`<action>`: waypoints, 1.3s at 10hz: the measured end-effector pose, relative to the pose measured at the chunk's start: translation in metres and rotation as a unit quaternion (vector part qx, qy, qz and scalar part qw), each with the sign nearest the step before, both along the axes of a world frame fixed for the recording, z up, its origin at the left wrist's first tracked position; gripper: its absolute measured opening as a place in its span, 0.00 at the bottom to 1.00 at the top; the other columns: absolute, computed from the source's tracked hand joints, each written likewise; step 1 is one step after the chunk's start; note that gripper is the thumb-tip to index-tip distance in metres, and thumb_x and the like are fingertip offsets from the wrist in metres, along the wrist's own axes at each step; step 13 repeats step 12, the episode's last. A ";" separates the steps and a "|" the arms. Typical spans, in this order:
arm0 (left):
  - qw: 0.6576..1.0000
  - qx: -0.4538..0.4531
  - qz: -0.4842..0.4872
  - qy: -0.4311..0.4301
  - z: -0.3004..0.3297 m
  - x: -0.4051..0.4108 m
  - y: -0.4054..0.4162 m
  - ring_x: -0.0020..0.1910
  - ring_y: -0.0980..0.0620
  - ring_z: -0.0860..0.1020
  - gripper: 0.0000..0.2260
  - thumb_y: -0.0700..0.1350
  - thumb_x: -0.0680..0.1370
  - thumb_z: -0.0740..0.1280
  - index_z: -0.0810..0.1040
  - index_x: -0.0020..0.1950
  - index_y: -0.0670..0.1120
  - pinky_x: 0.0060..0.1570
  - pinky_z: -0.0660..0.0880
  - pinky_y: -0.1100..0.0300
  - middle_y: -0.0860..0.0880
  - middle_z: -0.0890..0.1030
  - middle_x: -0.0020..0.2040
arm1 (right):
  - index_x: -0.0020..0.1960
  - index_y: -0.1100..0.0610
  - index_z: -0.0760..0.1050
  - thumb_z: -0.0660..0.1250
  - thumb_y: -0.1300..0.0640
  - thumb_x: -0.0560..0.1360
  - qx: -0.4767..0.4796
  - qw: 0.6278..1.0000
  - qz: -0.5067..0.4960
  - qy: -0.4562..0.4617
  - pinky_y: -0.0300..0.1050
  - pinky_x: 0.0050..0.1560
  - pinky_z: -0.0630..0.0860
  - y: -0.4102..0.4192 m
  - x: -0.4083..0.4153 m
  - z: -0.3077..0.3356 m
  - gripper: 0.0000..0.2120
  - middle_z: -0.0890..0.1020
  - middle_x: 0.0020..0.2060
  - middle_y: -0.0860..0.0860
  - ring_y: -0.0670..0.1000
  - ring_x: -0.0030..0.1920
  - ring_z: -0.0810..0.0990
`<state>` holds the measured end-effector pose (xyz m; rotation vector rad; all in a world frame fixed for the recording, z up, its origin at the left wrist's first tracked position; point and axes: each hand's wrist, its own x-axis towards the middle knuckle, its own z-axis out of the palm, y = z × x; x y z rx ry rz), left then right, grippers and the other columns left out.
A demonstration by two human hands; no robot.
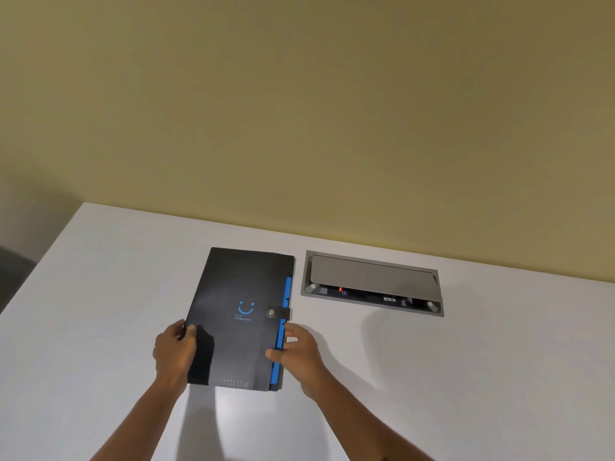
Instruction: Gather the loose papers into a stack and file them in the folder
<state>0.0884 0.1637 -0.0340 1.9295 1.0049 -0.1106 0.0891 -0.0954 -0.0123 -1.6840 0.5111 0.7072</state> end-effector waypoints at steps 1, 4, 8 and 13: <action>0.999 -0.008 -0.040 -0.012 -0.004 0.021 0.003 0.54 0.38 0.81 0.16 0.53 0.78 0.64 0.82 0.58 0.45 0.58 0.79 0.41 0.45 0.84 0.52 | 0.81 0.52 0.65 0.81 0.59 0.74 0.005 1.000 0.007 -0.010 0.56 0.73 0.78 0.003 0.014 -0.002 0.40 0.72 0.77 0.52 0.57 0.73 0.76; 0.995 -0.027 -0.077 -0.055 -0.008 0.059 0.006 0.44 0.43 0.81 0.13 0.55 0.79 0.62 0.78 0.41 0.49 0.50 0.80 0.42 0.47 0.83 0.41 | 0.81 0.47 0.62 0.81 0.55 0.74 0.005 0.999 0.022 -0.027 0.57 0.74 0.75 0.007 0.035 -0.001 0.43 0.68 0.80 0.51 0.57 0.79 0.70; 0.991 -0.057 -0.091 -0.077 -0.008 0.080 -0.009 0.52 0.48 0.78 0.05 0.53 0.82 0.64 0.75 0.55 0.55 0.52 0.72 0.55 0.59 0.78 0.47 | 0.82 0.47 0.61 0.81 0.54 0.74 0.002 1.000 0.005 -0.029 0.60 0.75 0.73 -0.003 0.055 0.001 0.43 0.65 0.82 0.51 0.59 0.80 0.67; 0.984 0.037 -0.148 -0.088 0.008 0.055 -0.018 0.49 0.43 0.82 0.05 0.50 0.79 0.67 0.77 0.46 0.50 0.49 0.79 0.48 0.52 0.82 0.44 | 0.80 0.44 0.64 0.76 0.50 0.78 -0.047 0.998 0.017 -0.022 0.52 0.74 0.73 -0.031 0.022 0.011 0.36 0.67 0.81 0.49 0.53 0.79 0.69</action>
